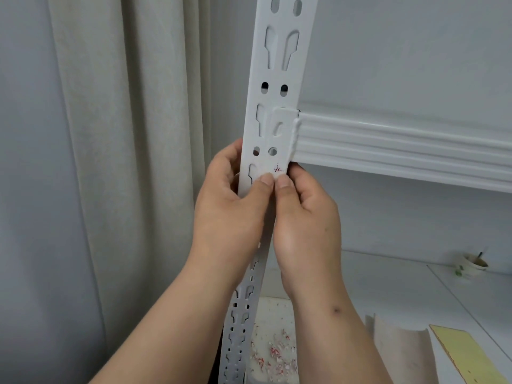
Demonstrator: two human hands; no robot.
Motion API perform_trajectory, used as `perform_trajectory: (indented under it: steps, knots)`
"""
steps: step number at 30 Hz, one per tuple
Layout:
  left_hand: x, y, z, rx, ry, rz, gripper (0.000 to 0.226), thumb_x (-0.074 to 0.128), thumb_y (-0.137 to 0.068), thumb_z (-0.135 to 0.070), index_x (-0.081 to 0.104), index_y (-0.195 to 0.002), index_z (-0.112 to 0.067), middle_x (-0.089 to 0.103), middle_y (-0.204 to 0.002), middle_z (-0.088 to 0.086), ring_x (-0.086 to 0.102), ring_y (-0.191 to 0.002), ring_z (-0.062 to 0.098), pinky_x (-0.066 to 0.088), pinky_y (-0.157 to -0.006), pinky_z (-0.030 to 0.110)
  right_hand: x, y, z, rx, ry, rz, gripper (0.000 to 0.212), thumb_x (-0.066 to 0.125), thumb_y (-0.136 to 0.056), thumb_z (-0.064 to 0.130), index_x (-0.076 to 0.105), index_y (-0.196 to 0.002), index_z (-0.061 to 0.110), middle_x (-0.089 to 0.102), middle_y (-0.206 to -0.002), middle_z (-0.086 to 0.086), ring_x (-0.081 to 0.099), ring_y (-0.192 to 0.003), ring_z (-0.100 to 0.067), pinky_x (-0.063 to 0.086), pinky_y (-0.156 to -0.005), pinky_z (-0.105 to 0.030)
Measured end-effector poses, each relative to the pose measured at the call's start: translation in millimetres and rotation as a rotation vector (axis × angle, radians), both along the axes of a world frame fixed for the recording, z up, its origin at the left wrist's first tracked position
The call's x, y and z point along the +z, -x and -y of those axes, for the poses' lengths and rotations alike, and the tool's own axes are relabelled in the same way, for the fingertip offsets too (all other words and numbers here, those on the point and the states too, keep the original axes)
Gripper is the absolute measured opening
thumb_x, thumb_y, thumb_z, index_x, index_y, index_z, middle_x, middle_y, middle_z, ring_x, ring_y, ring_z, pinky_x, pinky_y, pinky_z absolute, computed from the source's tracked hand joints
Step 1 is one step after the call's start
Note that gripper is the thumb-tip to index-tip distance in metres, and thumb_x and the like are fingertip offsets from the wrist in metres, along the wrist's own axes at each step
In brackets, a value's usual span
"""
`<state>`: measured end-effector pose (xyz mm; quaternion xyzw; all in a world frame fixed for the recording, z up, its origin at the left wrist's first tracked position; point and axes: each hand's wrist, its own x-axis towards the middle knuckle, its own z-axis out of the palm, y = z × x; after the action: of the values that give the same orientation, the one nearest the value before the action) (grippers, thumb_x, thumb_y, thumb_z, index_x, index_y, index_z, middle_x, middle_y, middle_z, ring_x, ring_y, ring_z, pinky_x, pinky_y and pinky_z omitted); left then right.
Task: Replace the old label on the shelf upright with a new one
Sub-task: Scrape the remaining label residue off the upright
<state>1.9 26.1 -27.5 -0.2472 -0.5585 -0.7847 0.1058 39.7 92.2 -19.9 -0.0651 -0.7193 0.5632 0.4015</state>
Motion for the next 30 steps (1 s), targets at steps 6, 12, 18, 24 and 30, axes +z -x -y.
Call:
perform_trajectory:
  steps: [6, 12, 18, 24, 30]
  knots:
    - [-2.2, 4.5, 2.8, -0.035, 0.009, 0.008, 0.045, 0.063, -0.092, -0.002, 0.058, -0.126, -0.031, 0.073, -0.115, -0.012, 0.069, -0.106, 0.005, 0.053, -0.087, 0.023, -3.3, -0.4, -1.5, -0.005, -0.070, 0.015, 0.028, 0.044, -0.100, 0.020, 0.067, -0.113, 0.029, 0.072, -0.102, 0.011, 0.065, -0.094, -0.001, 0.053, -0.085, -0.027]
    - [-1.9, 6.3, 3.4, -0.037, 0.003, 0.003, 0.046, 0.063, -0.091, 0.000, 0.058, -0.126, -0.029, 0.073, -0.114, -0.012, 0.070, -0.101, 0.003, 0.053, -0.078, 0.015, -3.8, -1.7, -2.2, 0.020, -0.086, 0.010, 0.028, 0.044, -0.100, 0.017, 0.067, -0.109, 0.030, 0.072, -0.096, 0.014, 0.064, -0.088, 0.004, 0.048, -0.075, -0.010]
    - [-1.1, 6.2, 3.6, -0.040, 0.001, 0.001, 0.044, 0.063, -0.091, 0.000, 0.058, -0.124, -0.029, 0.073, -0.114, -0.012, 0.071, -0.099, 0.004, 0.054, -0.077, 0.016, -5.4, -0.8, -1.7, 0.007, -0.088, 0.000, 0.027, 0.045, -0.099, 0.018, 0.068, -0.105, 0.030, 0.072, -0.091, 0.014, 0.064, -0.085, 0.003, 0.048, -0.070, -0.010]
    - [1.3, 6.2, 3.7, -0.043, -0.008, 0.015, 0.041, 0.064, -0.091, 0.000, 0.058, -0.120, -0.028, 0.073, -0.112, -0.010, 0.071, -0.097, 0.007, 0.055, -0.075, 0.017, -7.8, 1.2, 0.8, -0.009, -0.101, 0.005, 0.028, 0.044, -0.100, 0.020, 0.067, -0.112, 0.029, 0.071, -0.098, 0.011, 0.065, -0.090, -0.002, 0.050, -0.078, -0.019]
    - [1.1, 6.7, 1.9, -0.015, 0.010, 0.012, 0.041, 0.066, -0.090, -0.003, 0.059, -0.122, -0.028, 0.073, -0.113, -0.011, 0.070, -0.102, 0.008, 0.056, -0.082, 0.024, -9.0, 0.1, 0.7, 0.004, -0.116, 0.014, 0.031, 0.042, -0.101, 0.020, 0.063, -0.122, 0.031, 0.070, -0.106, 0.010, 0.064, -0.097, -0.004, 0.051, -0.083, -0.020]
